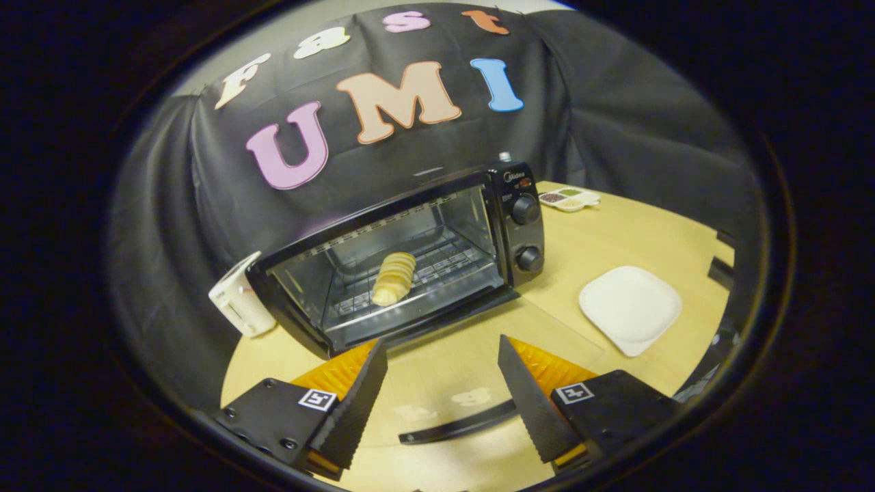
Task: Open the toaster oven, put the food inside, and close the toaster oven door.
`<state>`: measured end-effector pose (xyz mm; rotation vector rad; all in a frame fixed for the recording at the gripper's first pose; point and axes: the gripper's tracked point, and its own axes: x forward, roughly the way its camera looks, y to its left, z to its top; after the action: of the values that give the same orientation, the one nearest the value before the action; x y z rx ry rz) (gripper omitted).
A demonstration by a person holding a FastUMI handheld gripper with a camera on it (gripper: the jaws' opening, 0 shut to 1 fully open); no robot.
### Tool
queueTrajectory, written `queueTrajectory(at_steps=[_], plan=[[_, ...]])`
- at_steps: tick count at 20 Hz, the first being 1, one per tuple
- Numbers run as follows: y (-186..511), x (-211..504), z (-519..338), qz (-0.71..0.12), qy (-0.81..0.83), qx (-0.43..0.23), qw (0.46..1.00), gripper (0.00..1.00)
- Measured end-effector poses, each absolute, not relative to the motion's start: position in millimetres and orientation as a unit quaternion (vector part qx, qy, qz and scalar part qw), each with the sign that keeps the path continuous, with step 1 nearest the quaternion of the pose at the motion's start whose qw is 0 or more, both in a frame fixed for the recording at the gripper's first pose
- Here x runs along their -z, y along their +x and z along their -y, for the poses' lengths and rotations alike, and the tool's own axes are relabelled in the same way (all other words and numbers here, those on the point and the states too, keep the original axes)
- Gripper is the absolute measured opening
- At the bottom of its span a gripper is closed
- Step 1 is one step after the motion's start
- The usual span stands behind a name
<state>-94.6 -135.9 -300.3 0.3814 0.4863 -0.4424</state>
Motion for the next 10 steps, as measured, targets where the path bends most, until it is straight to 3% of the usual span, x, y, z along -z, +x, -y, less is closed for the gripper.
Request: queueTrajectory(at_steps=[5,10], plan=[[-134.1,305.1,118.2,-0.271,0.153,0.204,0.928,1.0],[-174.7,347.4,116.1,-0.355,0.092,0.198,0.909,1.0]])
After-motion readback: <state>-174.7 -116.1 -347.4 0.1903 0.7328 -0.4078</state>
